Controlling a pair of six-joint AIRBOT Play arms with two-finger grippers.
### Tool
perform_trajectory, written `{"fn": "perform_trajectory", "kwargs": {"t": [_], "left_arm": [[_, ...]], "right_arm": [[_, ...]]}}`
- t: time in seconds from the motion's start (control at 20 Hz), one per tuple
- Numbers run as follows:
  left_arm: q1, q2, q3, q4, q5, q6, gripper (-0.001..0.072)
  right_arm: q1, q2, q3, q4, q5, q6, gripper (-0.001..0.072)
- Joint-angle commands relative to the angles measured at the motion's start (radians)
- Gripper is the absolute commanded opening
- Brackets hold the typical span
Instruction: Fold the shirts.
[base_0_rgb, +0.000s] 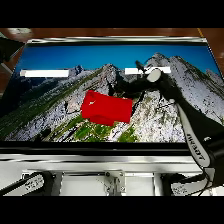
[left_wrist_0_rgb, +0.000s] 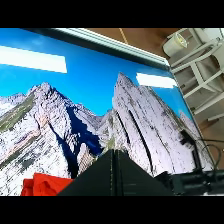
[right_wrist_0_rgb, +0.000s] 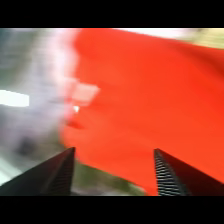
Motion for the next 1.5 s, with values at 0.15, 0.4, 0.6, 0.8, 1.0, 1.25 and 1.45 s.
{"fn": "perform_trajectory", "kwargs": {"t": [0.15, 0.4, 0.6, 0.8, 1.0, 1.25, 1.45], "left_arm": [[0.003, 0.004, -0.005, 0.024, -0.008, 0.011, 0.0037], [0.003, 0.004, -0.005, 0.024, 0.010, 0.011, 0.0038], [0.003, 0.004, -0.005, 0.014, 0.010, 0.011, 0.0038], [-0.005, 0.004, -0.005, -0.034, 0.022, 0.011, 0.0038], [-0.024, 0.004, -0.005, -0.037, 0.021, 0.011, 0.0038], [-0.066, 0.005, -0.005, -0.037, -0.031, 0.006, 0.0037], [-0.080, 0.008, -0.005, -0.038, -0.064, -0.084, 0.0037]], "right_arm": [[-0.152, -0.035, -0.082, -0.176, 0.212, 0.022, 0.0675], [-0.148, -0.210, -0.082, 0.141, 0.130, -0.130, 0.0674], [-0.111, -0.241, -0.081, 0.153, 0.057, -0.132, 0.0672], [-0.057, -0.268, -0.080, 0.153, 0.053, -0.137, 0.0339], [-0.091, -0.225, -0.008, 0.146, 0.068, -0.258, 0.0070], [-0.319, -0.074, 0.067, -0.079, 0.079, -0.197, 0.0070], [-0.641, 0.032, 0.067, -0.183, 0.114, -0.128, 0.0069]]}}
